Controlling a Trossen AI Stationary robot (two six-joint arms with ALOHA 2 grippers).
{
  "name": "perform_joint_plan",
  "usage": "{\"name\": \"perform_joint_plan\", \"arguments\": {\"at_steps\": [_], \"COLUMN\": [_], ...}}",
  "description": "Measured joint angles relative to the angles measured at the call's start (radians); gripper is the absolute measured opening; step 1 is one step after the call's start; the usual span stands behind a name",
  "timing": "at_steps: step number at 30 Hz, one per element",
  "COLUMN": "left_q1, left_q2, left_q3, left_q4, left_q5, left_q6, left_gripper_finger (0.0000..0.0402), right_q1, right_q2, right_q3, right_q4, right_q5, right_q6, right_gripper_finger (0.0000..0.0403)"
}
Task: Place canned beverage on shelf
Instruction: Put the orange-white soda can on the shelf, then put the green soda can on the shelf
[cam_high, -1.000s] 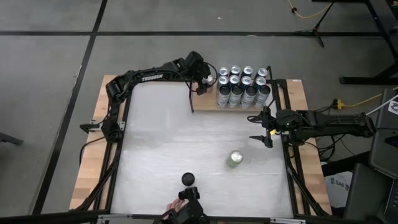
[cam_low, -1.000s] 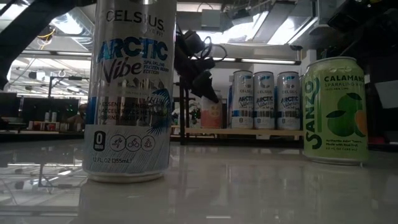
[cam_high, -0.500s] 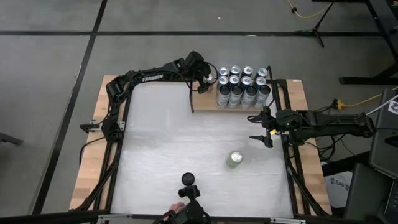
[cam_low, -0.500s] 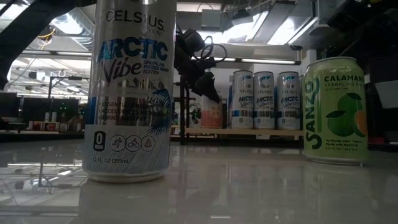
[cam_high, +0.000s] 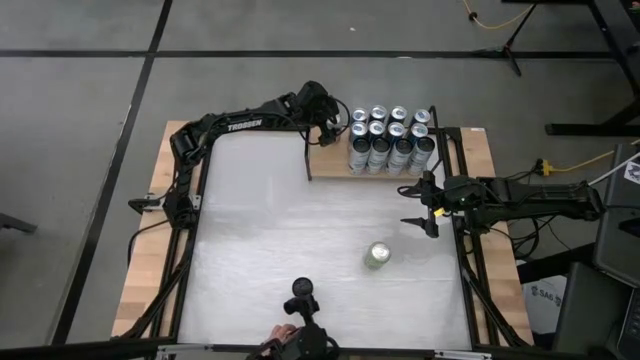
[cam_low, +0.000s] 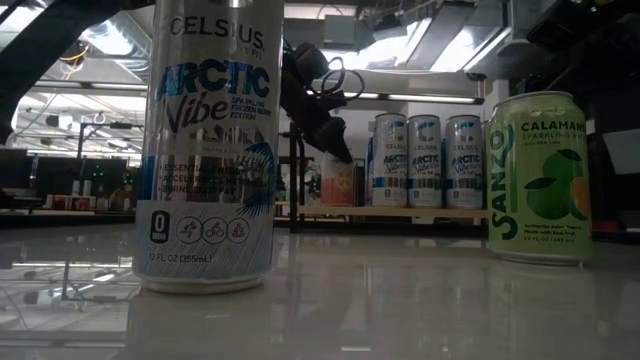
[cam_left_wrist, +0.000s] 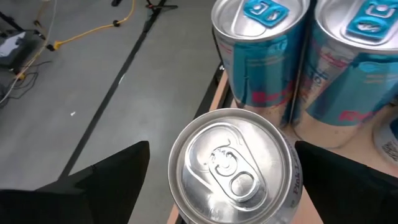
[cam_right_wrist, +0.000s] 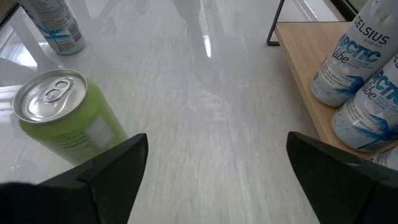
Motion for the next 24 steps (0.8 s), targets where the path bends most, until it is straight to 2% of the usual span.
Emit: {"name": "perform_joint_plan", "arguments": {"at_steps": [8,18,24], "left_q1": [-0.028,-0.102,-0.199], "left_q2": [-0.014,-0.135,-0.255], "left_q3": [0.000,0.002,0.003], "left_q4": [0.014,-0.014,-0.183], "left_q5": [0.000,-0.048,-0.045], "left_q6": [-0.001,-0.009,-0.085], "left_gripper_finger": [0.0387,0.0387,0.0387], "right_q1": [0.000,0.000,0.000], "right_q2": [0.000,0.000,0.000], "right_q3": [0.000,0.000,0.000], "right_q4": [0.000,0.011,0.135], "right_q5": [0.000,-0.001,-0.079], "right_q6": [0.000,0.007,0.197], "right_gripper_finger": [0.0372,0.0372,0.0372]}}
